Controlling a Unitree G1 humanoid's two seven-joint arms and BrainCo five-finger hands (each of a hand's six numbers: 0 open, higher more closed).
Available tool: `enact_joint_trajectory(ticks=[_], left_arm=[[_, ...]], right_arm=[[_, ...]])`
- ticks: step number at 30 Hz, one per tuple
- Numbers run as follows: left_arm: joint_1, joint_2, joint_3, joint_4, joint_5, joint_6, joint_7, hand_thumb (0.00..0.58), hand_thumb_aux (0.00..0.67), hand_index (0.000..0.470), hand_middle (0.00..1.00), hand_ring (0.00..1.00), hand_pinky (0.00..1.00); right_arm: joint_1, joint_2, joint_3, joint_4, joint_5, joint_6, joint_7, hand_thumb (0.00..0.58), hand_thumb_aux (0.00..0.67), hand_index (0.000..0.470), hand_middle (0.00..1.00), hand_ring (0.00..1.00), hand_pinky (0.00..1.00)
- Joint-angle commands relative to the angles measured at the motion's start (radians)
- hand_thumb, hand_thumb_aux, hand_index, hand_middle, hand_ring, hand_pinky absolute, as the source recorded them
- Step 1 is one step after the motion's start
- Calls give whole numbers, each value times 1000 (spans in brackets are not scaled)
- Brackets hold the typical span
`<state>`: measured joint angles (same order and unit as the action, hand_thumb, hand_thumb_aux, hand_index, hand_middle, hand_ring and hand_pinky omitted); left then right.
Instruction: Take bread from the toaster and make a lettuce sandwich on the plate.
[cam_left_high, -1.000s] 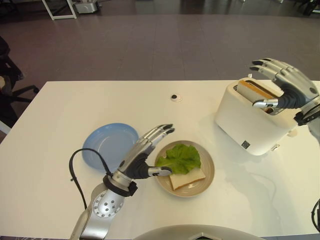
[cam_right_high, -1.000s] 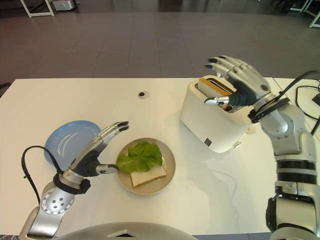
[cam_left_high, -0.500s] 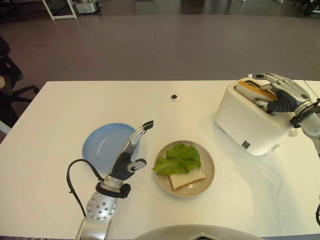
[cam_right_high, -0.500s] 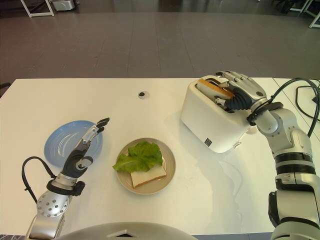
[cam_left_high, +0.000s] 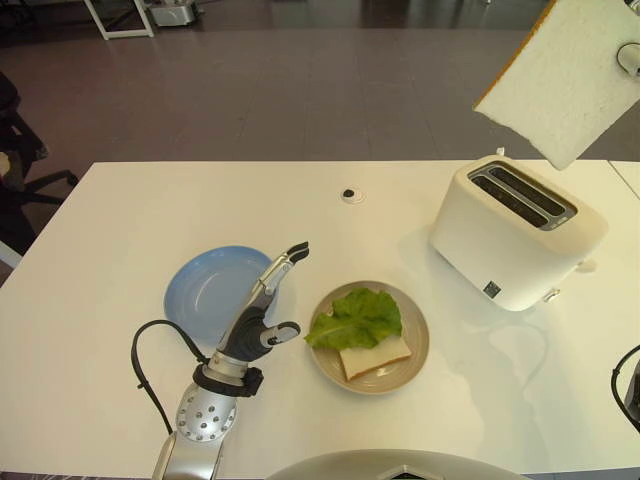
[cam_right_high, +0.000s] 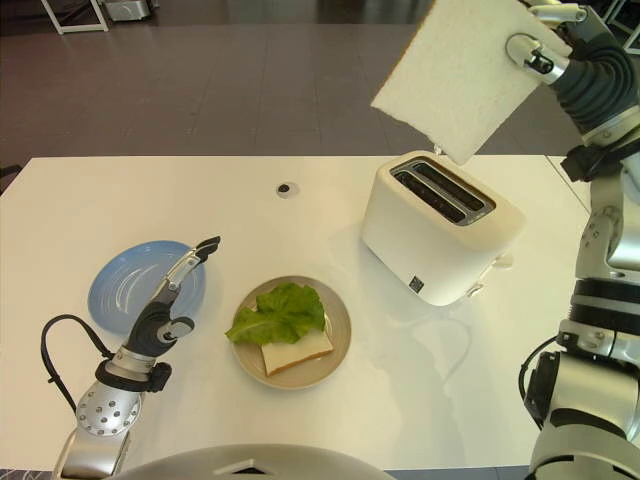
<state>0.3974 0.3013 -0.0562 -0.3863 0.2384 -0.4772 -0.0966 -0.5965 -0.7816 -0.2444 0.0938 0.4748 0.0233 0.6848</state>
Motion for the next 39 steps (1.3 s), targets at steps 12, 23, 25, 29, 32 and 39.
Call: enact_joint_trajectory(ticks=[12, 23, 25, 29, 32, 39], left_arm=[[-1, 30, 28, -53, 156, -63, 4, 0, 0, 0, 0, 0, 0], [-13, 63, -56, -62, 348, -87, -35, 0, 0, 0, 0, 0, 0], [-11, 75, -97, -59, 418, -105, -45, 0, 0, 0, 0, 0, 0], [-7, 93, -134, -65, 488, -111, -52, 0, 0, 0, 0, 0, 0], [-3, 107, -139, -71, 499, -104, -63, 0, 0, 0, 0, 0, 0], [-13, 149, -166, -75, 584, -99, -91, 0, 0, 0, 0, 0, 0]], right_arm=[[144, 158, 589, -132, -240, 165, 280, 580, 670, 470, 0, 0, 0], [130, 278, 638, 25, -358, 90, 308, 580, 670, 470, 0, 0, 0], [127, 289, 639, 22, -375, 80, 300, 580, 670, 470, 0, 0, 0], [124, 297, 640, 44, -417, 45, 286, 580, 670, 470, 0, 0, 0], [115, 297, 631, 50, -446, 12, 276, 580, 670, 470, 0, 0, 0], [149, 286, 660, 47, -528, -77, 270, 580, 670, 470, 0, 0, 0]])
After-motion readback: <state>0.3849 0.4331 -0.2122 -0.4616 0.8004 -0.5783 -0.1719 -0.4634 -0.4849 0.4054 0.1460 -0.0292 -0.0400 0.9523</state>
